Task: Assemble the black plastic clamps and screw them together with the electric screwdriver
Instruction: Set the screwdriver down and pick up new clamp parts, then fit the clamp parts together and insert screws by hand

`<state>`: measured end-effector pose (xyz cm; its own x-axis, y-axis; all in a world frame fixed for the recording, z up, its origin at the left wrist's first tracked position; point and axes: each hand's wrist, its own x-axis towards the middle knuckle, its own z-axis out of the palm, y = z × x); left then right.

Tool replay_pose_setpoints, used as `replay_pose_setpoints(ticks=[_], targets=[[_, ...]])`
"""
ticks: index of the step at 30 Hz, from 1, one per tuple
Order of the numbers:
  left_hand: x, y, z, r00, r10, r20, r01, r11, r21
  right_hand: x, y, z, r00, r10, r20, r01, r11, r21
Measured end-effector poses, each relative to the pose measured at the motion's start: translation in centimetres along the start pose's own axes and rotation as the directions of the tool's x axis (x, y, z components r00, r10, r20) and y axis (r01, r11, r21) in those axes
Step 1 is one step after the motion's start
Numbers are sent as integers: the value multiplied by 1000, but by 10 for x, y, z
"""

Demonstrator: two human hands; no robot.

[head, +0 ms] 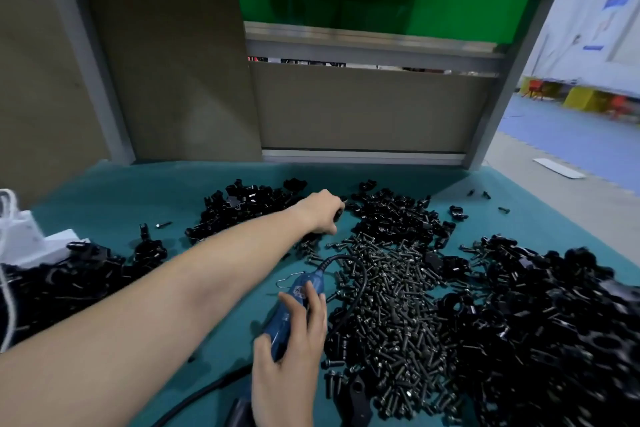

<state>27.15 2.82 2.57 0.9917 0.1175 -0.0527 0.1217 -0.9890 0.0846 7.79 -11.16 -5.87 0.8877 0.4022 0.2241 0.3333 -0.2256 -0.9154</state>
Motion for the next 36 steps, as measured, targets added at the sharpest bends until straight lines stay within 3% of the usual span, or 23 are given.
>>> replay_pose_setpoints(ticks=[3, 6, 9, 11, 13, 15, 19, 22, 25, 26, 28, 30, 31, 33, 36], targets=[[-15, -14, -17, 999, 1, -39, -8, 984, -180, 0, -2, -3, 1000, -3, 5, 3, 1000, 1], [-41, -22, -29, 987, -93, -128, 27, 899, -437, 2, -3, -3, 1000, 1, 8, -1, 1000, 25], [-85, -15, -33, 972, -165, -166, -21, 644, -765, 3, -9, -8, 986, 26, -164, 12, 973, 230], [-128, -7, -26, 970, -149, -194, -98, 491, -865, 7, -16, -20, 966, 127, -227, -12, 893, 450], [-174, -1, -11, 961, -136, -241, -167, 407, -898, 15, -19, -32, 965, 233, -122, -104, 762, 639], [-214, 3, 5, 940, -163, -299, -212, 407, -889, 17, -26, -39, 966, 241, 91, -230, 647, 727], [-260, 5, 35, 856, -333, -395, -255, 392, -884, 8, -31, -39, 895, 197, 401, -433, 605, 668], [-280, 1, 45, 807, -387, -447, -273, 426, -862, 0, -33, -37, 833, 99, 544, -469, 647, 601], [-295, -5, 52, 808, -389, -442, -276, 413, -868, -2, -35, -35, 838, 91, 538, -444, 687, 576], [-299, -6, 55, 809, -416, -416, -283, 345, -895, 0, -36, -36, 854, 109, 509, -436, 684, 585], [-303, -5, 62, 820, -481, -310, -293, 112, -949, 4, -39, -40, 894, 115, 433, -378, 713, 590], [-307, -1, 66, 839, -514, -179, -266, -100, -959, 3, -46, -44, 923, 60, 381, -272, 802, 532], [-309, 0, 66, 848, -515, -127, -241, -161, -957, 2, -50, -45, 927, 26, 374, -222, 842, 492], [-311, 2, 65, 852, -514, -100, -222, -182, -958, -5, -57, -44, 922, -19, 387, -165, 884, 437], [-312, 4, 64, 831, -518, -202, -248, -20, -969, -14, -65, -38, 916, -43, 400, -143, 895, 423]])
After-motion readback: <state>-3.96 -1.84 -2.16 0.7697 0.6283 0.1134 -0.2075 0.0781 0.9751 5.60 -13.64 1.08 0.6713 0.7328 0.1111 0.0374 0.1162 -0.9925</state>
